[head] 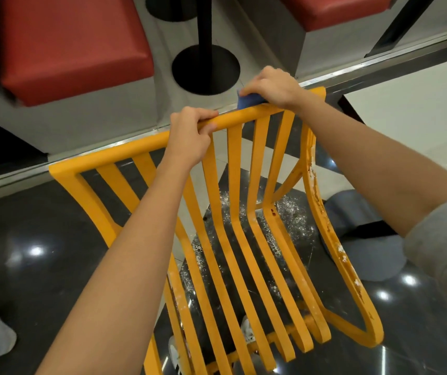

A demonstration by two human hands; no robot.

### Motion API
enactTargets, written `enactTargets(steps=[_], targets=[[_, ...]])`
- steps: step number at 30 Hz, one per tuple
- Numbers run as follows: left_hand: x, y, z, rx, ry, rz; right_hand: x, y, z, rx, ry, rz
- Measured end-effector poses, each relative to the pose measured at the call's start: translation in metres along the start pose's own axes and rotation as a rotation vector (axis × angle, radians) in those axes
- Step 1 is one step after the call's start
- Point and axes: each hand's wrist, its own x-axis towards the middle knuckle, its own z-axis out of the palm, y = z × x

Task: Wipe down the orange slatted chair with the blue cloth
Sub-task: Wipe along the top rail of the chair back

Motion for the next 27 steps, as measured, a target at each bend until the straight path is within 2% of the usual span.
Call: enactTargets(steps=[2,5,7,9,12,13,15,17,19,23,27], targets=[[0.001,-0.001,-0.001,-0.007,-0.013,-0.008,-0.010,0.002,0.000,0.375,0.160,-0.029],[0.002,0.000,-0.003,-0.018,-0.014,-0.013,-0.049,0.000,0.005,0.706,0.350,-0.087],[0.002,0.001,-0.003,-0.026,-0.008,-0.009,-0.089,0.003,0.022,0.930,0.503,0.010],[0.001,0.001,-0.003,-0.042,-0.001,-0.003,-0.123,0.003,0.052,1.007,0.654,0.226],[0.002,0.001,-0.004,-0.049,-0.001,0.003,-0.134,0.002,0.094,1.116,0.593,0.639],[0.002,0.001,-0.003,-0.051,-0.003,0.002,-0.129,0.000,0.099,1.198,0.567,0.738],[0.002,0.001,-0.002,-0.049,0.002,0.006,-0.117,-0.007,0.099,1.421,0.511,0.822],[0.002,0.001,-0.002,-0.046,0.012,0.010,-0.105,-0.019,0.094,1.597,0.521,0.803],[0.001,0.003,-0.003,-0.035,0.012,0.006,-0.094,-0.028,0.088,1.596,0.531,0.777],[0.000,0.006,-0.005,-0.033,-0.013,0.012,-0.082,-0.028,0.084,1.615,0.439,0.795],[0.002,0.003,-0.007,-0.017,-0.014,0.032,-0.098,-0.016,0.094,1.860,0.462,0.607]])
